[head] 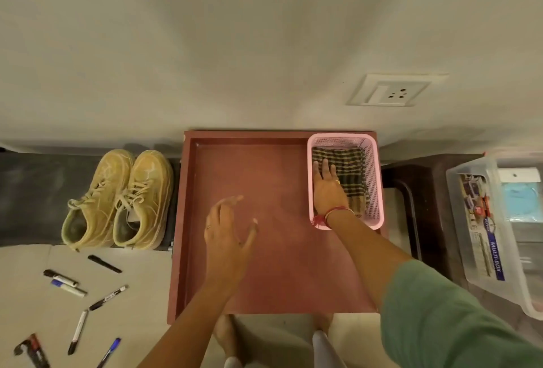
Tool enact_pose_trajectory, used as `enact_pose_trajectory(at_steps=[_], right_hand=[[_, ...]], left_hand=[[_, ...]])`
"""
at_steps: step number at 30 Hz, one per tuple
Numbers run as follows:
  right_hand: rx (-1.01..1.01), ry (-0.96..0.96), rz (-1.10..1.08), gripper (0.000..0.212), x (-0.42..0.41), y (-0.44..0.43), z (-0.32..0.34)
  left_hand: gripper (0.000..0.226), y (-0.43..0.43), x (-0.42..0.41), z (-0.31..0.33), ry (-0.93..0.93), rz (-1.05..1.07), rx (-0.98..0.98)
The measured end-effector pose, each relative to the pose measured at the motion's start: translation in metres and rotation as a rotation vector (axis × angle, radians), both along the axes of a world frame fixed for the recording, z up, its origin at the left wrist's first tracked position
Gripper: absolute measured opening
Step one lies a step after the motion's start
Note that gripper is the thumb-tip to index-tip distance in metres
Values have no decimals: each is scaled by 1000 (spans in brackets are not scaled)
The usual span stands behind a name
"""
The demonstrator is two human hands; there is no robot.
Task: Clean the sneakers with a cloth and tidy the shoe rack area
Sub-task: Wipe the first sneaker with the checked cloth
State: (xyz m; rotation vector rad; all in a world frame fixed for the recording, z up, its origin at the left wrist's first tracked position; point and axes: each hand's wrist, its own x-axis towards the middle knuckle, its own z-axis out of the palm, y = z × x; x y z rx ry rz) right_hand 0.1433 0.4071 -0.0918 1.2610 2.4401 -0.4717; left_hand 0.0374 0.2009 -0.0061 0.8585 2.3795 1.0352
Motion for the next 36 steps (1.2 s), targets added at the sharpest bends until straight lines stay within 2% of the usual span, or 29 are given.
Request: enact_pose_trajectory(at_steps=[3, 6, 9, 11, 15, 17, 19, 20, 25, 29, 32, 36], right_hand=[[-8, -14, 19, 76, 2, 8, 11], [-106, 157, -115, 73, 10, 18, 23], [-95, 535, -388, 53, 16, 13, 54], [-147, 819, -553, 50, 18, -1, 95], [-535, 1387, -852, 49, 19, -43, 181], [-746, 1534, -964, 46, 15, -69, 206], [-861, 1561, -1051, 47, 7, -96, 215], [-856, 1534, -1070, 49, 2, -108, 215], [-579, 1313, -901, 45, -29, -163, 184], [-549, 1299, -882, 41, -48, -182, 142], [-487, 1345, -867, 21, -58, -194, 106], [-465, 1397, -827, 27, -66, -217, 64]], left_hand=[[43, -11, -10, 1, -26, 36, 5], [43, -20, -20, 11, -40, 68, 42], [42, -27, -30, 32, -9, 61, 77], [47, -35, -36, 43, 6, 80, 80], [57, -61, -58, 62, 31, 156, 90], [56, -79, -75, 68, 99, 138, 93], [59, -98, -94, 65, 156, 97, 65], [65, -110, -103, 59, 164, 56, 25], [94, -181, -150, -4, 306, -201, -309], [132, -219, -177, -60, 455, -389, -554], [151, -224, -184, -107, 601, -490, -548], [151, -211, -179, -144, 744, -356, -372]])
